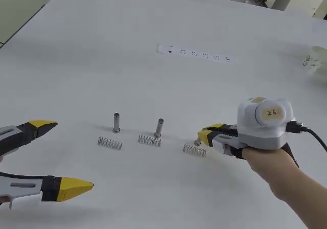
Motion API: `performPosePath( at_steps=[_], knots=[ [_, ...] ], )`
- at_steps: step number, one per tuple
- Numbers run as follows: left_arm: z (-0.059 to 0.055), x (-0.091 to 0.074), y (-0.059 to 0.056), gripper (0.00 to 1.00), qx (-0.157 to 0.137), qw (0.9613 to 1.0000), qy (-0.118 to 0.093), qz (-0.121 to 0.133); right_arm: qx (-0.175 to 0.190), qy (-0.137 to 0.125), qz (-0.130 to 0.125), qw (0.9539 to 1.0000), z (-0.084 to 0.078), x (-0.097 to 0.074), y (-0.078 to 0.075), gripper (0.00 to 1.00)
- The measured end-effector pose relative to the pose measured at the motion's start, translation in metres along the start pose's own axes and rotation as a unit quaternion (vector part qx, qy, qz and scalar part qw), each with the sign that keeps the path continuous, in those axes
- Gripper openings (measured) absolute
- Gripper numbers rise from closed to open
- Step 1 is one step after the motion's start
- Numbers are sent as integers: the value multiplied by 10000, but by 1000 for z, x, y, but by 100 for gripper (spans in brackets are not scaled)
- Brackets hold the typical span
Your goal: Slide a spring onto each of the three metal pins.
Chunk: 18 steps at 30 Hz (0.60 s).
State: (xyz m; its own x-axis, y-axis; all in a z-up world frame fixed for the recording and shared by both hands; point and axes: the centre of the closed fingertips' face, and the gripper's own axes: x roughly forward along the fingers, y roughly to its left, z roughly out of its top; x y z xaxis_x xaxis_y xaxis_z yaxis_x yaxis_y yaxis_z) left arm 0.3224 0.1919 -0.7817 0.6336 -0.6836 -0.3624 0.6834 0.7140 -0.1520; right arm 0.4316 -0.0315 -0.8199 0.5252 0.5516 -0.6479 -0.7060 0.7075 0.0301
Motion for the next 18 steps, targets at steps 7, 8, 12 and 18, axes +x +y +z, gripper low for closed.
performPosePath(
  at_steps=[7,8,12,18],
  knots=[
    [1,1,1,94,15,10000,19,-9,14,27,20,10000,0,1,0,14],
    [1,1,1,94,11,10000,6,-8,26,21,26,10000,0,1,0,14],
    [2,1,1,94,14,10000,9,-12,42,5,26,10000,2,1,0,15],
    [4,2,0,95,28,10000,14,-24,101,-43,41,9999,4,0,0,20]
  ],
)
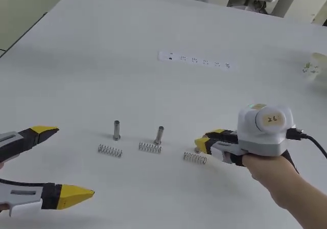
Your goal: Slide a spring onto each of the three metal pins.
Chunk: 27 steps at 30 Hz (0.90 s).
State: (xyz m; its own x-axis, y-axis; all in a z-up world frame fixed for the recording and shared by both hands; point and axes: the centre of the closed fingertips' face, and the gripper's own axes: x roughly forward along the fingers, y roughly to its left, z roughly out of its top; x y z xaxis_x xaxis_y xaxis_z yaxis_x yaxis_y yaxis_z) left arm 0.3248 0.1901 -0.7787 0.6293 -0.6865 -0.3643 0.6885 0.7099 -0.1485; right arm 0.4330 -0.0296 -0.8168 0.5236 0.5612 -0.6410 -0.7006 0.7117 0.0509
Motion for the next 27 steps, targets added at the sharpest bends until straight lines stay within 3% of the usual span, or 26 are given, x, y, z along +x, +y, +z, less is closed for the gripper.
performPosePath(
  at_steps=[27],
  knots=[
    [5,-2,-8,95,64,9999,47,-65,105,-243,139,9996,4,-16,6,32]
  ],
)
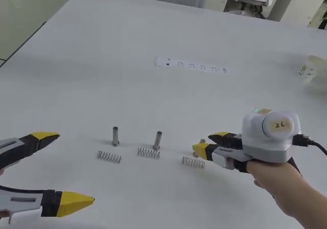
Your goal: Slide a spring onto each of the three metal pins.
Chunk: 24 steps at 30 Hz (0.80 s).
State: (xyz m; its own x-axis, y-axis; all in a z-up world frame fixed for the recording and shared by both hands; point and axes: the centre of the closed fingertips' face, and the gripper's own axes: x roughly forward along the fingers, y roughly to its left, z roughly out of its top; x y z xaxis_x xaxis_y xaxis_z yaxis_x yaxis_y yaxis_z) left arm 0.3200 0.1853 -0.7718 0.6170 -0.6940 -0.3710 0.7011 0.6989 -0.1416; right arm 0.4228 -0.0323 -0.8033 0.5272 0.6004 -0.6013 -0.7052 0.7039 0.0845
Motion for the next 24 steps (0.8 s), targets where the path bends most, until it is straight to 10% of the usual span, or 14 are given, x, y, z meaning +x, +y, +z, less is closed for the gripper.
performPosePath(
  at_steps=[24],
  knots=[
    [6,1,4,95,28,9999,-129,70,-317,69,160,9993,-5,-21,7,37]
  ],
)
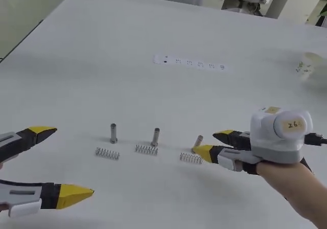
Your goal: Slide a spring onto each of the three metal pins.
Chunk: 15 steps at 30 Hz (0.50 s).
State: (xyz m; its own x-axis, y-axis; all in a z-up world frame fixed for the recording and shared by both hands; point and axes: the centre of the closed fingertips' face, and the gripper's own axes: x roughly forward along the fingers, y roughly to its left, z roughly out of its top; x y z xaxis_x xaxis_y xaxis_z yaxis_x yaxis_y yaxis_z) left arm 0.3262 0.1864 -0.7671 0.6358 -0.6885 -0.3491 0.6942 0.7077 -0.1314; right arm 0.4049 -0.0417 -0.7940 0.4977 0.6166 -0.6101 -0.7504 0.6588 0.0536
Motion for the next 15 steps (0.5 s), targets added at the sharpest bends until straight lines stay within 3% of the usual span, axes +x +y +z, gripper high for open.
performPosePath(
  at_steps=[5,7,15],
  knots=[
    [5,2,0,96,4,9999,-111,-17,-283,142,75,9995,-5,-3,5,37],
    [6,3,0,96,5,9999,-141,-25,-551,150,70,9983,-5,-4,5,36],
    [11,5,1,96,17,9996,-277,-22,-926,380,168,9948,-12,-3,11,35]
  ],
)
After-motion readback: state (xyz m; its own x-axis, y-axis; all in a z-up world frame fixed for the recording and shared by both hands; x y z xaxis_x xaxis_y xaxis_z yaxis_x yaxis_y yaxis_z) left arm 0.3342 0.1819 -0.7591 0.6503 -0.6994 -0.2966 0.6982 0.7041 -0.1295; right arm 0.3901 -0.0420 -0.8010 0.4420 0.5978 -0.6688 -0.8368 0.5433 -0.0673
